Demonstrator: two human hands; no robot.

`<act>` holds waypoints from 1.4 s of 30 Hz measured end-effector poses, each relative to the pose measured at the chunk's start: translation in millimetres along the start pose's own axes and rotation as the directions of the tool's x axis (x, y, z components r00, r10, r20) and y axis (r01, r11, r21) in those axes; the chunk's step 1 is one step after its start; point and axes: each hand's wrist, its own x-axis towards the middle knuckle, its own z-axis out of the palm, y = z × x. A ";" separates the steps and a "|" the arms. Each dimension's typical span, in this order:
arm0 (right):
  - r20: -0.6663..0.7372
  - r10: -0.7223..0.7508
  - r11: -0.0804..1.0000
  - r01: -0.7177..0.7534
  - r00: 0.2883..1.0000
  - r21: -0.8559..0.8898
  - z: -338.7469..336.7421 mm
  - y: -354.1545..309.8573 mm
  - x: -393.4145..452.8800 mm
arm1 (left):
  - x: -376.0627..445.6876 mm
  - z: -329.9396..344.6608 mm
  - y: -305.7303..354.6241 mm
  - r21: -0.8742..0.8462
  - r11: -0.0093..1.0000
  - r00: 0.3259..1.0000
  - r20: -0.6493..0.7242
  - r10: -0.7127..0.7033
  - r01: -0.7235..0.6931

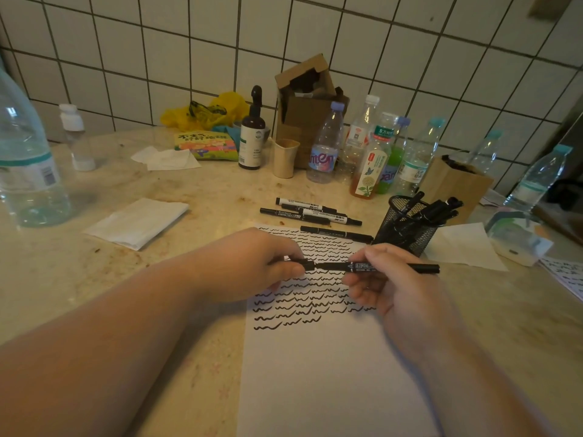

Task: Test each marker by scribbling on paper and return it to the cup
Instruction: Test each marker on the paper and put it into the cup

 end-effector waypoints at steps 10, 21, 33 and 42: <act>0.121 -0.001 0.998 0.010 0.993 -0.068 1.1 5.9 1.3 | -1.4 -1.0 10.4 -0.084 0.996 1.000 0.028 0.012 -0.010; 0.252 -0.057 0.994 0.080 0.966 -0.080 -1.8 1.0 -1.6 | -11.9 -16.0 2.1 -0.380 0.924 0.964 0.226 0.139 -0.045; -0.310 -0.265 0.945 0.183 0.913 -0.269 -33.5 -52.1 28.7 | 0.8 2.5 2.3 -0.064 0.997 0.998 -0.043 -0.045 0.042; -0.404 -0.221 0.836 -0.041 0.888 -0.548 -47.7 -58.1 73.3 | 2.5 5.4 0.5 -0.018 0.999 0.998 -0.059 -0.033 0.032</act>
